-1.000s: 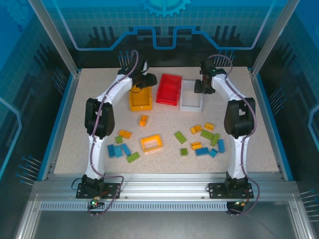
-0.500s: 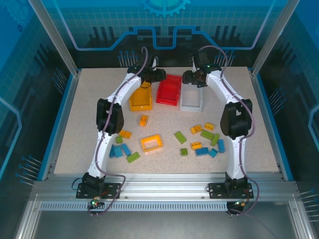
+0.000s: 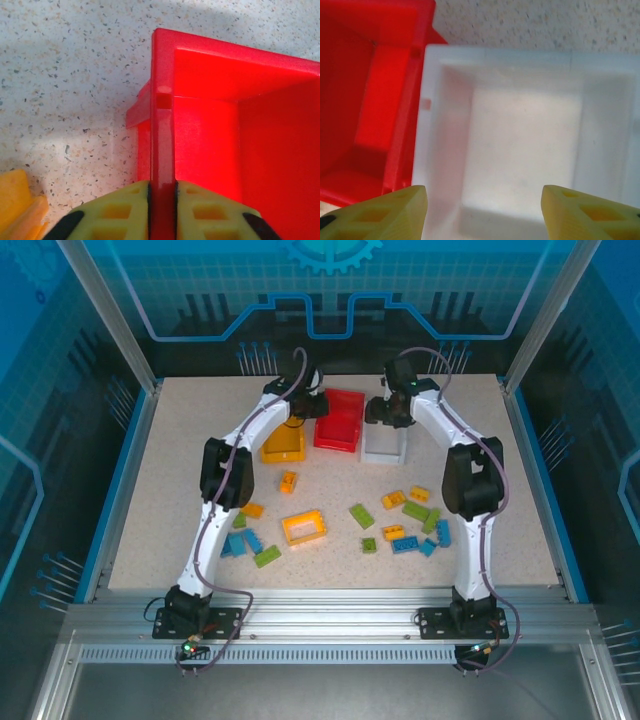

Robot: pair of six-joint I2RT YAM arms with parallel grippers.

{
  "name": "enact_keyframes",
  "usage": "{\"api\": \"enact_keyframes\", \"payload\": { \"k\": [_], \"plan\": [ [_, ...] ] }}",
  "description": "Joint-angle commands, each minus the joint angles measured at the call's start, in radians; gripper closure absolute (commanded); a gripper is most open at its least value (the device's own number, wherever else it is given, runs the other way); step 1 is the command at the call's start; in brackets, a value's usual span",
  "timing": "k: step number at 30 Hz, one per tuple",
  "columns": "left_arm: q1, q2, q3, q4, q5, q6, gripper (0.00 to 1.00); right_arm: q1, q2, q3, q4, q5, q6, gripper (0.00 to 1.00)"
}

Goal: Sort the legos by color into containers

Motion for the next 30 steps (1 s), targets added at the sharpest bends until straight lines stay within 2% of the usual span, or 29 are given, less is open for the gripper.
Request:
{"api": "enact_keyframes", "payload": {
  "k": [1,8,18,20,21,25,30],
  "plan": [
    [-0.022,-0.089,-0.098,0.001,-0.048,0.025,0.91,-0.004,-0.124,-0.076,0.048,0.017,0.017,0.37],
    [-0.035,-0.221,-0.292,0.066,-0.081,-0.005,0.96,-0.027,-0.296,-0.28,0.098,0.036,0.019,0.37],
    [-0.049,-0.338,-0.514,0.141,-0.132,-0.149,0.97,-0.031,-0.472,-0.481,0.127,0.029,0.039,0.37],
    [-0.048,-0.355,-0.54,0.16,-0.127,-0.164,0.91,-0.03,-0.492,-0.504,0.131,0.026,0.043,0.37],
    [-0.05,-0.361,-0.542,0.159,-0.124,-0.168,0.83,-0.029,-0.502,-0.516,0.133,0.025,0.045,0.36],
    [-0.055,-0.387,-0.529,0.139,-0.126,-0.185,0.65,-0.026,-0.525,-0.544,0.139,0.02,0.044,0.36],
    [-0.059,-0.451,-0.523,0.119,-0.124,-0.224,0.59,-0.017,-0.541,-0.554,0.143,0.013,0.037,0.36]
  ]
}}
